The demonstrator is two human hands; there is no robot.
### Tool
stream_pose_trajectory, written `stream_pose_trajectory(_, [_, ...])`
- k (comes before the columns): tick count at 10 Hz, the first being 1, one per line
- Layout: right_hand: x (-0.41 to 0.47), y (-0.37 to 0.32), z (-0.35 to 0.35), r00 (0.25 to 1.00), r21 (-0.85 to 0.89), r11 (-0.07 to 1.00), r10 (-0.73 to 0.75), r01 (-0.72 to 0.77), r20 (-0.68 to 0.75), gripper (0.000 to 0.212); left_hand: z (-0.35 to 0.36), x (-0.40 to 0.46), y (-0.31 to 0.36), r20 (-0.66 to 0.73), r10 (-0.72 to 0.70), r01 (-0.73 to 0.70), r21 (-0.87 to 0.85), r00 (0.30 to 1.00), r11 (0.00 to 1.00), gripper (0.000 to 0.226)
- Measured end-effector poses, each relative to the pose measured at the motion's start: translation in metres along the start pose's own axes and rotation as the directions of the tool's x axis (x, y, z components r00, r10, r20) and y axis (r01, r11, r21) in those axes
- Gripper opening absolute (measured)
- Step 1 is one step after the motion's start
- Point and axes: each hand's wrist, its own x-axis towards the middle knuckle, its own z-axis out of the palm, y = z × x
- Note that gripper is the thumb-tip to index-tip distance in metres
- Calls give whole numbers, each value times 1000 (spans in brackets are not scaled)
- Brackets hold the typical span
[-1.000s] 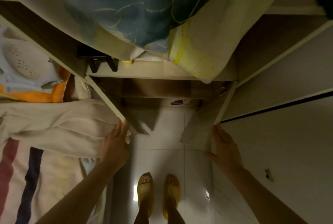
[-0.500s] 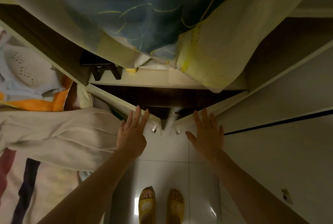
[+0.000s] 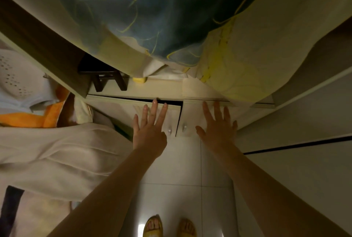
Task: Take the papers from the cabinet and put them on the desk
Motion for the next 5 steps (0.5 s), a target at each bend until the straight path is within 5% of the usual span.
stream_pose_trajectory(5, [-24,-11,-1,1000,7,1000,3,-3,-17,70,-19,-10,-5,-17,42,-40,115,999,993,77])
